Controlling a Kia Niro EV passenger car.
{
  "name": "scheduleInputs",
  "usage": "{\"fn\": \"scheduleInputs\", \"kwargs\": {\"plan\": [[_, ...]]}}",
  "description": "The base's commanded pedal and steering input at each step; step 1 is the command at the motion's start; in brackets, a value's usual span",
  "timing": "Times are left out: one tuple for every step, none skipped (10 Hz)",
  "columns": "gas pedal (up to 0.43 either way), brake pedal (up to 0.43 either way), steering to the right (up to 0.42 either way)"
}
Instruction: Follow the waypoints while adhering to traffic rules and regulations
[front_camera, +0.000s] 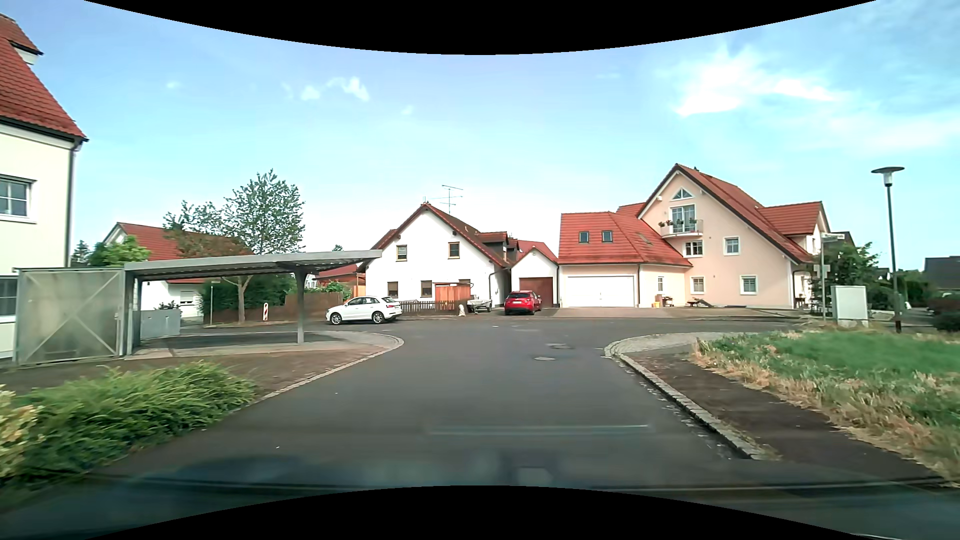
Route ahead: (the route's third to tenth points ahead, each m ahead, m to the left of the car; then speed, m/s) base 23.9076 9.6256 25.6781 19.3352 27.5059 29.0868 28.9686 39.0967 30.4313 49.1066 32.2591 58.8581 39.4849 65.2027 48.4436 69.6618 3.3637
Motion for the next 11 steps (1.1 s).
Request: {"fn": "scheduleInputs", "kwargs": {"plan": [[0.000, 0.000, 0.159], [0.000, 0.000, 0.148], [0.000, 0.000, 0.143], [0.000, 0.000, 0.140], [0.000, 0.000, 0.140], [0.008, 0.000, 0.138], [0.008, 0.000, 0.131], [0.008, 0.000, 0.121], [0.008, 0.000, 0.115], [0.008, 0.000, 0.100], [0.008, 0.000, 0.085]]}}
